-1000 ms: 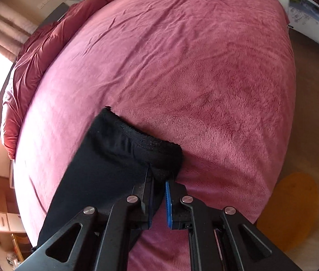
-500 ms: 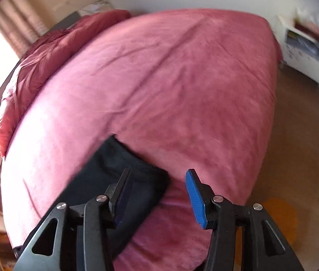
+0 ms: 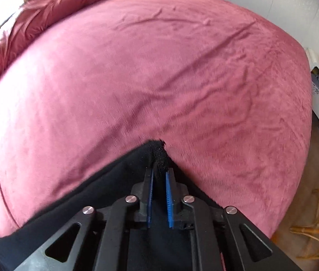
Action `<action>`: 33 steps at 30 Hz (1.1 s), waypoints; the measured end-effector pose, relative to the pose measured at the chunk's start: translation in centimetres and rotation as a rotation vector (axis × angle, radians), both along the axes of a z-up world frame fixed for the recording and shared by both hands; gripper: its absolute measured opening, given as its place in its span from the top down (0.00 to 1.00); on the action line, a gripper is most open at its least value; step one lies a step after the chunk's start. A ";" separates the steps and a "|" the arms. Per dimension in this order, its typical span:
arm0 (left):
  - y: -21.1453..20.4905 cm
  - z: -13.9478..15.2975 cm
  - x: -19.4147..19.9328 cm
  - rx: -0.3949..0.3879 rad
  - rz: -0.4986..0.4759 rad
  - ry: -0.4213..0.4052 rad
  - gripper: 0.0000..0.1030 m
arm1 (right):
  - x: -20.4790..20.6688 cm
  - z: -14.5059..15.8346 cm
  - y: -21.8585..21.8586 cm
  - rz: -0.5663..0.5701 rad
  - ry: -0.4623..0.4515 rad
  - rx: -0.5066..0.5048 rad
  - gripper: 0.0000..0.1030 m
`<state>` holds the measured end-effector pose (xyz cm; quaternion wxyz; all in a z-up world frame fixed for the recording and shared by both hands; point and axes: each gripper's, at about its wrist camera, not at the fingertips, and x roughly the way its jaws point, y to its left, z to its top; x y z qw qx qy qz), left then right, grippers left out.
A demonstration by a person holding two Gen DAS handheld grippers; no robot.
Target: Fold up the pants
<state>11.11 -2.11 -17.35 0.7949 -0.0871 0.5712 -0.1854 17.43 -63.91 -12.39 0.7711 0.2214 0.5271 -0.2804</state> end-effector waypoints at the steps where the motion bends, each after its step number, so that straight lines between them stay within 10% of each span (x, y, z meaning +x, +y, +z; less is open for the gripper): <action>1: 0.2 -0.1 0.2 0.001 0.006 -0.003 0.73 | 0.0 0.6 -0.1 -0.002 -0.028 -0.013 0.92; 10: 0.8 -0.1 0.4 0.055 0.075 -0.032 0.73 | 1.1 -2.4 0.1 -0.014 0.022 -0.076 0.85; 17: 3.3 0.7 0.1 0.034 0.142 -0.072 0.71 | 1.5 3.4 4.0 0.077 -0.041 -0.230 0.64; 24: 3.5 0.6 -0.2 0.025 0.130 -0.097 0.71 | 7.0 5.9 18.6 0.587 -0.231 0.184 0.73; 33: 4.5 0.2 0.1 0.008 0.122 -0.106 0.71 | 15.6 2.7 41.4 1.025 -0.144 0.588 0.73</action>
